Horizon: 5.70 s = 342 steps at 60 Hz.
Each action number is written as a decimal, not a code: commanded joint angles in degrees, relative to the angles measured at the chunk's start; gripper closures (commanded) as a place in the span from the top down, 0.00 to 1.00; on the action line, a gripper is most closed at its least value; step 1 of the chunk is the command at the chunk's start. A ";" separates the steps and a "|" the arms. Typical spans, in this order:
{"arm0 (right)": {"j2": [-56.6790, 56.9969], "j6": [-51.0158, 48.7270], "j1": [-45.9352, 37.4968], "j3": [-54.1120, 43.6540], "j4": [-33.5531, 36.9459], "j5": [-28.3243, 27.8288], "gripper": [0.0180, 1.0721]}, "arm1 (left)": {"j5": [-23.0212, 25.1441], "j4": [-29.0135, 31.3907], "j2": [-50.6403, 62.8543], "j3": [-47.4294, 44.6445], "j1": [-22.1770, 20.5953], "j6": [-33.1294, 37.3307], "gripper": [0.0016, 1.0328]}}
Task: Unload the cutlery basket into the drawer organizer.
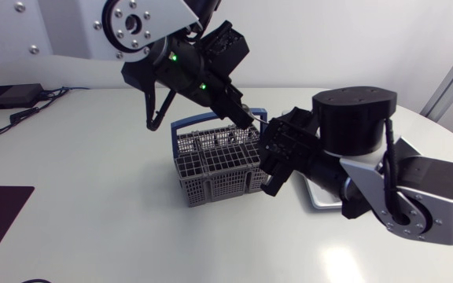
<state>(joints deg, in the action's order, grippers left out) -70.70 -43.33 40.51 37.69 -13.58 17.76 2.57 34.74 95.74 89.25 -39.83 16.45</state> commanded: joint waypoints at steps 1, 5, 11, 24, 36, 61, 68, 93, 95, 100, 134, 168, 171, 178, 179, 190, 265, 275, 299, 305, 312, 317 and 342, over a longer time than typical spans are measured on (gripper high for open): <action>-1.73 -0.79 0.80 1.95 -1.53 1.31 0.43 | 0.51 1.12 1.46 1.71 -0.51 -1.59 0.03; -2.52 -1.49 1.06 2.56 -1.97 2.10 0.40 | 0.60 1.65 1.37 1.45 -0.60 -1.68 0.03; -3.04 -1.93 1.24 3.18 -2.24 2.54 0.39 | 0.60 1.91 0.94 1.19 -0.68 -1.68 0.03; -3.40 -2.37 1.50 3.88 -1.45 3.16 0.22 | 0.68 2.26 0.41 0.84 -1.12 -1.68 0.03; -3.48 -1.93 1.59 3.62 0.05 3.42 0.13 | 0.60 2.35 0.32 0.66 -1.74 -1.95 0.03; -2.69 -1.76 1.68 3.00 1.02 3.16 0.07 | 0.60 2.79 -0.38 0.40 -2.18 -2.12 0.06; -1.90 -1.58 1.68 2.83 2.16 2.54 0.07 | 0.60 2.52 -1.09 0.57 -2.00 -2.30 0.45; 12.60 -5.71 -12.04 -2.18 14.46 -13.54 0.08 | 0.60 1.38 -6.45 0.13 1.07 -2.21 0.95; 14.45 -7.47 -16.25 -2.54 16.66 -17.93 0.08 | 0.60 1.21 -7.15 -0.40 1.78 -2.03 0.95; 17.70 -13.45 -27.59 -3.50 22.29 -28.83 0.09 | 0.60 0.24 -8.21 -1.98 3.27 -1.77 0.95; -0.06 -53.35 -65.30 -4.82 35.03 -50.72 0.10 | 0.60 -0.11 -12.78 -20.08 5.47 8.95 0.95; -17.90 -58.62 -70.66 2.83 30.99 -50.19 0.10 | 1.91 -1.87 -14.80 -34.58 0.11 16.25 0.84; -18.16 -58.53 -70.66 3.09 30.99 -50.19 0.10 | 2.09 -2.57 -14.01 -35.55 0.20 16.69 0.71; -18.60 -58.80 -70.66 3.09 30.37 -50.19 0.10 | 2.00 -5.83 -12.86 -37.40 0.46 16.69 0.20; -18.69 -58.89 -70.66 3.09 30.37 -50.10 0.10 | 2.00 -6.70 -12.60 -37.66 0.55 16.69 0.18; -20.09 -59.06 -70.04 2.39 26.59 -47.82 0.10 | 2.00 -8.81 -7.68 -37.75 1.87 18.27 0.17; -23.00 -63.54 -65.82 0.72 15.34 -37.27 0.44 | -1.95 -15.85 -12.16 -42.93 14.26 22.40 0.44; -18.60 -63.37 -66.00 0.89 19.82 -36.57 0.87 | -1.95 -13.74 -16.03 -43.73 13.29 21.70 0.72; -2.25 -50.54 -66.00 6.43 36.79 -46.41 0.95 | -1.60 -14.70 -25.87 -43.46 15.05 14.40 0.95; -0.41 -43.68 -65.91 7.13 36.52 -48.87 0.95 | -1.60 -15.41 -27.63 -43.55 16.46 11.68 0.95; -0.23 -32.43 -64.77 8.89 34.77 -49.49 0.95 | -1.69 -18.22 -29.47 -44.08 18.48 10.80 0.95; 1.17 -26.72 -64.77 8.63 32.30 -51.95 0.95 | -1.60 -19.62 -30.97 -43.90 20.85 8.51 0.95; 14.80 5.54 -63.80 -3.77 9.45 -50.10 0.95 | 4.20 -24.19 -45.91 -50.49 32.72 2.45 0.95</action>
<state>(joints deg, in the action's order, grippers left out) -59.05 -44.84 -23.66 38.22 -1.74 -32.84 5.82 11.31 52.86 41.78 -8.60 20.51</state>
